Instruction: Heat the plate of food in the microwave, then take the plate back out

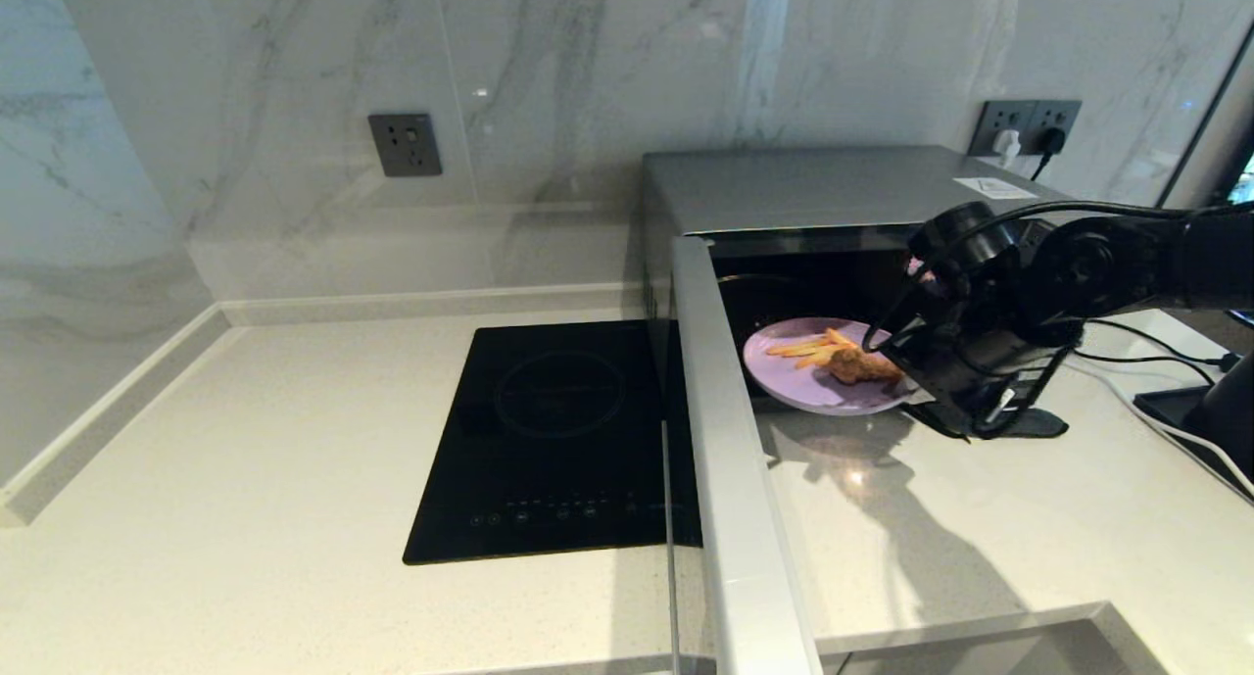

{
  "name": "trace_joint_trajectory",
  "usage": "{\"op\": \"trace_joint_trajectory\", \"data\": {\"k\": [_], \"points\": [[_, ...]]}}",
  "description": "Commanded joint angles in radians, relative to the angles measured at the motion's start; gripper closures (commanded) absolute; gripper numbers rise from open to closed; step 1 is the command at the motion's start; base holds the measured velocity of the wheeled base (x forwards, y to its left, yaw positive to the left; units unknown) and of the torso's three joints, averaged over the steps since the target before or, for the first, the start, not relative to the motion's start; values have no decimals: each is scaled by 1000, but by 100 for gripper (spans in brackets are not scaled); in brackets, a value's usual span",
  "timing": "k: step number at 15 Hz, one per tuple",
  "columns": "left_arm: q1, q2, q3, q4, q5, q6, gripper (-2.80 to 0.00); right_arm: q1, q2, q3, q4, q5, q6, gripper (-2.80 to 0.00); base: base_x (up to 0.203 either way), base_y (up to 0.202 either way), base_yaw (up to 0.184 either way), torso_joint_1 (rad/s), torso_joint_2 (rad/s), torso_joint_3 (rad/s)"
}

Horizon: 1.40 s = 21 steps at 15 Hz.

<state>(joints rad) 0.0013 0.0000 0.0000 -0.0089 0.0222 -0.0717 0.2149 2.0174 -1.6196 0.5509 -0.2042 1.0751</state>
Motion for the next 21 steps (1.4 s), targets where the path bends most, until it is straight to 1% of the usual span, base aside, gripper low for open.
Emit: {"op": "trace_joint_trajectory", "data": {"k": [1,3,5,8,10,13,14,17,19,21], "points": [[0,2,0,0,1,0,0,0,-132,129,-4,14,4,0,0,0,0,0,0,0],[0,2,0,0,1,0,0,-9,-232,239,-23,20,1,0,0,0,0,0,0,0],[0,2,0,0,1,0,0,-44,-316,329,-29,19,-4,0,0,0,0,0,0,0],[0,2,0,0,1,0,0,-144,-408,430,-29,8,-16,0,0,0,0,0,0,0],[0,2,0,0,1,0,0,-252,-451,466,-29,6,-62,0,0,0,0,0,0,0],[0,2,0,0,1,0,0,-463,-493,498,-31,14,-149,0,0,0,0,0,0,0],[0,2,0,0,1,1,0,-538,-498,507,-33,29,-187,0,0,0,0,0,0,0],[0,2,0,0,1,0,0,-729,-485,518,-46,115,-298,0,0,0,0,0,0,0],[0,2,0,0,1,0,0,-832,-441,521,-106,146,-358,0,0,0,0,0,0,0],[0,2,0,0,1,0,0,-924,-388,518,-145,194,-441,0,0,0,0,0,0,0]]}}
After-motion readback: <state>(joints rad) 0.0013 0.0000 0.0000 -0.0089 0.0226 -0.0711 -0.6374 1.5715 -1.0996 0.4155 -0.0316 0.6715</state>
